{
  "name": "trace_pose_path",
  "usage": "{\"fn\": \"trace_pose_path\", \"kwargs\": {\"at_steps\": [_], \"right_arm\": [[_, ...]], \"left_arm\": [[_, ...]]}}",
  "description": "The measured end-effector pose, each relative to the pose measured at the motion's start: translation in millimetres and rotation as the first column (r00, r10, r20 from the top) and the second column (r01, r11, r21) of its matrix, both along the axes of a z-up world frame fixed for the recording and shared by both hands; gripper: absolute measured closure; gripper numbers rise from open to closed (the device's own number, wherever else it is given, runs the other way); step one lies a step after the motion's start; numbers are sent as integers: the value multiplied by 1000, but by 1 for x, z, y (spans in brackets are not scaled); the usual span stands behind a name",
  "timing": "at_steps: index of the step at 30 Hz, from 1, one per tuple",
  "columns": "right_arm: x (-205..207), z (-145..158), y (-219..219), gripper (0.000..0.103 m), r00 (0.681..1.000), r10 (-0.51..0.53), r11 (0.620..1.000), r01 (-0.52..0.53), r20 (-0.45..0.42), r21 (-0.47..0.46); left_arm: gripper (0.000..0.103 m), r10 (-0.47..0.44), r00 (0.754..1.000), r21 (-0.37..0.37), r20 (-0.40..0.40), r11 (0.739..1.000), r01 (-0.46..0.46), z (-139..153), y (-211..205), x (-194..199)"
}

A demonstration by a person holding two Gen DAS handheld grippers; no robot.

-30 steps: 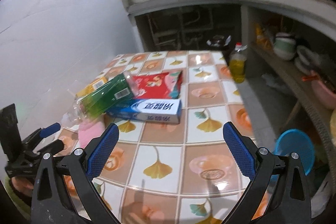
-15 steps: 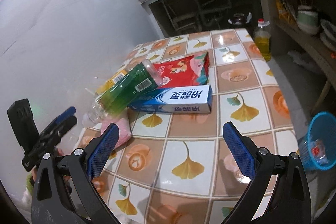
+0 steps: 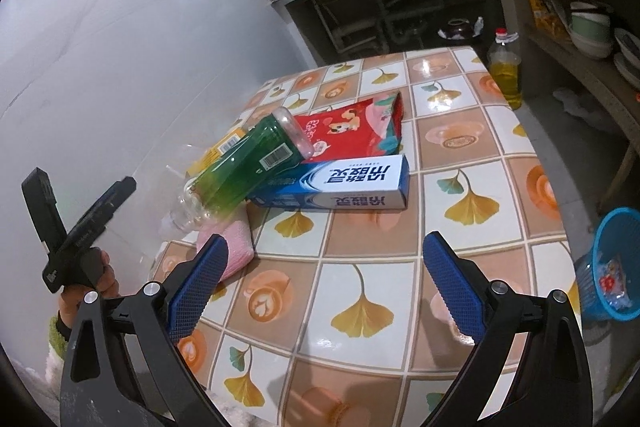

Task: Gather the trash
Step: 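Grasp the clear plastic box with the right tool while the left tool hovers over the bottle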

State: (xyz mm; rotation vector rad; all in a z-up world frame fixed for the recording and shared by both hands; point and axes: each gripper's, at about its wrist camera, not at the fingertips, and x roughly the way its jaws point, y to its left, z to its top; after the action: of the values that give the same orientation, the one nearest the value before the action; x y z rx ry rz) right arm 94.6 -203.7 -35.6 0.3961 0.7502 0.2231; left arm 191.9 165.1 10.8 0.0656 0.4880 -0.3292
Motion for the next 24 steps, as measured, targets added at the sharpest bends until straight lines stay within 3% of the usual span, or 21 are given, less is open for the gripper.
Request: {"fn": "trace_pose_path", "kwargs": {"at_steps": [2,6,12,16,19,20,23,24], "right_arm": [[1,0,2,10,1000,7,1000,-7,0,-1],[2,0,7,9,1000,22,1000,-22,-3,-9],[4,6,14,10,998,55,998,-55,15,-36],[19,40,33,10,976,198,975,-187,86,-123],[43,79,66,10,907,397,899,-354,142,-256],[53,89,79,9,869,473,860,-420,145,-292],[90,111,126,8,720,686,697,-611,101,-375],[106,114,150,8,639,767,605,-691,56,-396]], "left_arm": [[11,19,1000,97,13,995,-20,-7,-3,-5],[20,36,999,193,-2,981,-36,-22,1,-5],[29,58,998,201,-29,978,-51,-30,13,-3],[29,53,998,204,-40,978,-44,-33,16,-7],[29,46,998,201,-52,979,-35,-36,16,-11],[29,43,997,197,-58,980,-31,-36,16,-13],[28,37,996,183,-76,983,-22,-38,17,-19],[26,34,996,176,-88,984,-18,-39,17,-21]]}}
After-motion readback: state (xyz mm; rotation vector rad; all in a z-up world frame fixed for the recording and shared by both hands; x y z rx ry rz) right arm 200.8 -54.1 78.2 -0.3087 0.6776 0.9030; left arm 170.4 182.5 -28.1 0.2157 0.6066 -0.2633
